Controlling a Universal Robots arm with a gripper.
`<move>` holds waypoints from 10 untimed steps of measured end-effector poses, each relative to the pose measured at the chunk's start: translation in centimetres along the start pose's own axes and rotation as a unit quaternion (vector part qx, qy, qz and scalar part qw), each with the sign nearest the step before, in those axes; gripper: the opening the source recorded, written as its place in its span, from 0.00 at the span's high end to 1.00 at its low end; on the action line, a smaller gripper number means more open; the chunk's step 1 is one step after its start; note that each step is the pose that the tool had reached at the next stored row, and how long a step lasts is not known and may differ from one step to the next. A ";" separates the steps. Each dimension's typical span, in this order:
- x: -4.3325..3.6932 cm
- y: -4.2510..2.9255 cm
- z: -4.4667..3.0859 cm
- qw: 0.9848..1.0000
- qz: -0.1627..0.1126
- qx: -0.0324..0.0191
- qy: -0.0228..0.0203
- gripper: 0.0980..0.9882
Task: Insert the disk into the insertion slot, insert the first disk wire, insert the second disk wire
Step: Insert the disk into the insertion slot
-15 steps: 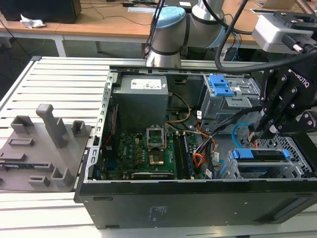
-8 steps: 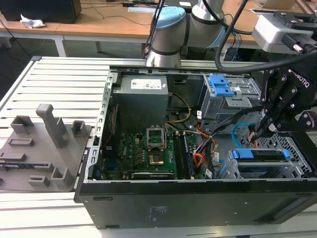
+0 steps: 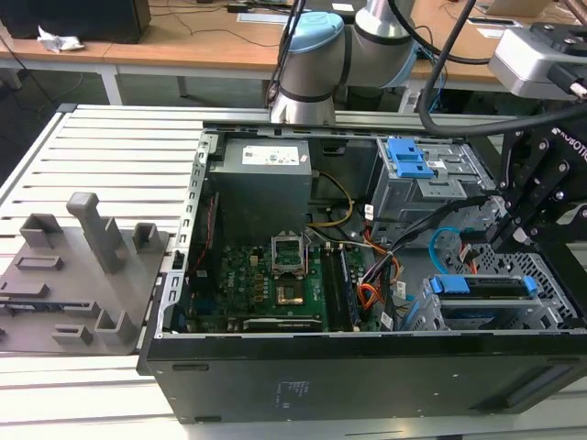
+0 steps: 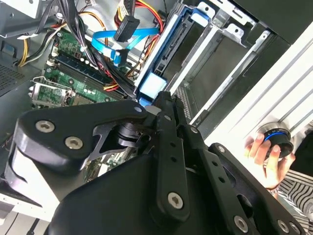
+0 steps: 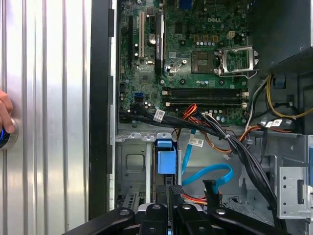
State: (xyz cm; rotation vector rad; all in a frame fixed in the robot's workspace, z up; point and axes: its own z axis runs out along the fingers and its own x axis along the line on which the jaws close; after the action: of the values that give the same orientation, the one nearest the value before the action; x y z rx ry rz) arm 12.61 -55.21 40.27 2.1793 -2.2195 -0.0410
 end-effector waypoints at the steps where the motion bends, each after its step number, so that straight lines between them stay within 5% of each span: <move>1: 0.00 -0.01 0.03 1.000 0.000 0.000 0.000 0.92; 10: -0.01 -0.20 1.57 1.000 0.000 0.000 0.000 0.92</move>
State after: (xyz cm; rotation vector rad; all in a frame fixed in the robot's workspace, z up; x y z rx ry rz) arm 12.75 -55.21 38.69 2.1795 -2.2193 -0.0412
